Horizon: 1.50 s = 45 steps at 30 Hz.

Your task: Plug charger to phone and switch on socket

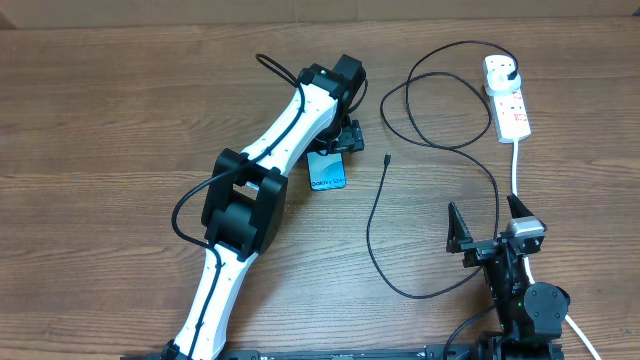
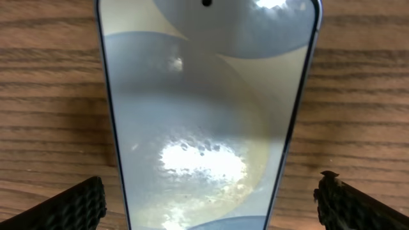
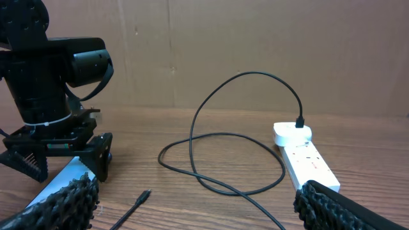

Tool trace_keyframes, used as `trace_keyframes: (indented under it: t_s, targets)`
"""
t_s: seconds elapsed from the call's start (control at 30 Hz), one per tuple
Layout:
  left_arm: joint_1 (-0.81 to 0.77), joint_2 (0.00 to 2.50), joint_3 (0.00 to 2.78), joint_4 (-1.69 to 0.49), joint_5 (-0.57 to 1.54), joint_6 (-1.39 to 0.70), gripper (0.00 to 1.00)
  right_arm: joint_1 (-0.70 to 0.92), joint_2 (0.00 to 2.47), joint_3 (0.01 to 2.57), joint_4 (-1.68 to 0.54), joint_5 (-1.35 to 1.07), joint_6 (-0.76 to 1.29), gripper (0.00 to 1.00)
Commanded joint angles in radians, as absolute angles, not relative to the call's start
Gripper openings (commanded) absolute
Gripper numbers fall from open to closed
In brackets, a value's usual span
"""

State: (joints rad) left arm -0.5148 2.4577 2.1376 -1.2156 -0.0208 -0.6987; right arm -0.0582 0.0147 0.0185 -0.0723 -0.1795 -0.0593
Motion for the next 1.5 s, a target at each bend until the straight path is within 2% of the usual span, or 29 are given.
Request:
trace_keyframes:
  t_s: [0.0,0.8,1.07,1.47]
  targets:
    - [-0.509,2.478,2.128,-1.215,-0.057,-0.715,1.0,-0.054,0.003,0.009,-0.068,-0.184,-0.057,1.0]
    - [-0.502,2.48,2.091,-1.172,-0.084,-0.718,1.0,-0.054,0.003,0.009,-0.068,-0.184,-0.057,1.0]
    - [-0.48,2.48,2.044,-1.102,0.022,-0.694,1.0,-0.054,0.003,0.009,-0.068,-0.184,-0.057,1.0]
    - [-0.482,2.48,2.027,-1.095,-0.009,-0.696,0.99,-0.054,0.003,0.009,-0.068,-0.184,-0.057,1.0]
